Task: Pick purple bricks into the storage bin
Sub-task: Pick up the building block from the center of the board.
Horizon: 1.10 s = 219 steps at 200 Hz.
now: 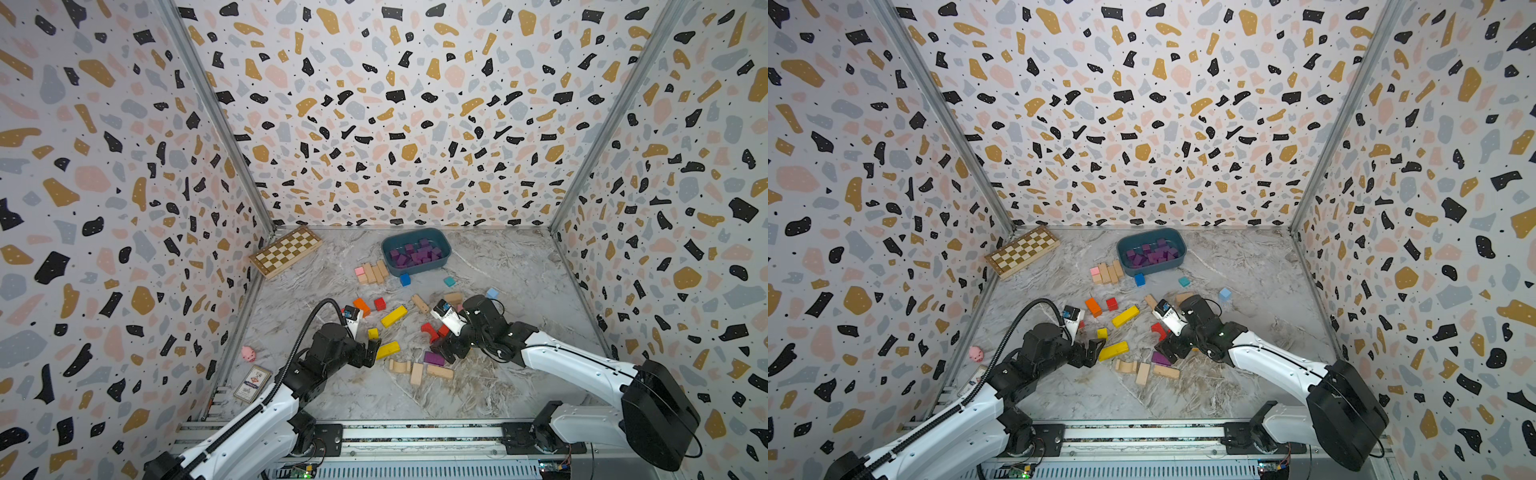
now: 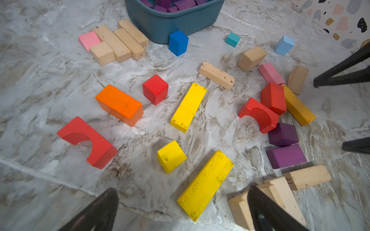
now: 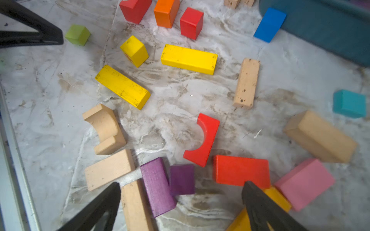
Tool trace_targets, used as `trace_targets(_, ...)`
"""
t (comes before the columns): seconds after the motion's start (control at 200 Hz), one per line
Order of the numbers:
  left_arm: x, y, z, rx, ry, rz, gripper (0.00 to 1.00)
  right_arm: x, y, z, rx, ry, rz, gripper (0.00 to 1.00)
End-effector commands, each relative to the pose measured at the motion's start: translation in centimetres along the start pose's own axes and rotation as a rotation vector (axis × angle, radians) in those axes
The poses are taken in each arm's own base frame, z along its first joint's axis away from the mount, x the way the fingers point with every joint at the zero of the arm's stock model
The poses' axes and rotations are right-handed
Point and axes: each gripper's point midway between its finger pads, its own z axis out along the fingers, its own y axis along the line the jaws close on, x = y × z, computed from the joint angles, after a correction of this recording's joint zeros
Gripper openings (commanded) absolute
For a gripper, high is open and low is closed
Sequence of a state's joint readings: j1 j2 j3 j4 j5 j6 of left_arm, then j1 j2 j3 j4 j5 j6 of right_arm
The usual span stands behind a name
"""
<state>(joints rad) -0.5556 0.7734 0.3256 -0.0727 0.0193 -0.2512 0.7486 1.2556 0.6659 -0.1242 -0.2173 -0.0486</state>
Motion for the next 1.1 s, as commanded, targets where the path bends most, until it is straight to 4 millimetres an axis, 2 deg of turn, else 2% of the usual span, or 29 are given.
trace_targets(0.0,-0.9,-0.2,0.0,0.012,-0.035,-0.001,0.99,1.8,0.4,0.6,0.017,0.036,0.084,0.91)
trace_targets(0.03,-0.9,-0.2,0.0,0.010,-0.033,-0.001,0.99,2.0,0.7,0.7,0.009,0.044,0.088,0.86)
trace_targets(0.105,-0.9,-0.1,0.1,0.007,-0.033,-0.002,0.99,2.0,1.1,1.0,0.008,0.051,0.085,0.84)
trace_targets(0.29,-0.8,-0.1,0.1,0.005,-0.032,-0.002,0.99,2.2,0.9,1.6,0.018,0.078,0.112,0.80)
trace_targets(0.426,-0.9,-0.1,0.1,0.006,-0.032,-0.002,0.99,2.8,0.8,2.5,0.016,0.128,0.127,0.71)
trace_targets(0.706,-0.9,-0.1,0.0,0.006,-0.034,-0.001,0.99,3.2,0.1,3.5,0.052,0.165,0.126,0.63)
trace_targets(1.091,-0.8,-0.1,0.0,0.004,-0.033,-0.002,0.99,3.0,-0.9,4.4,0.061,0.188,0.139,0.57)
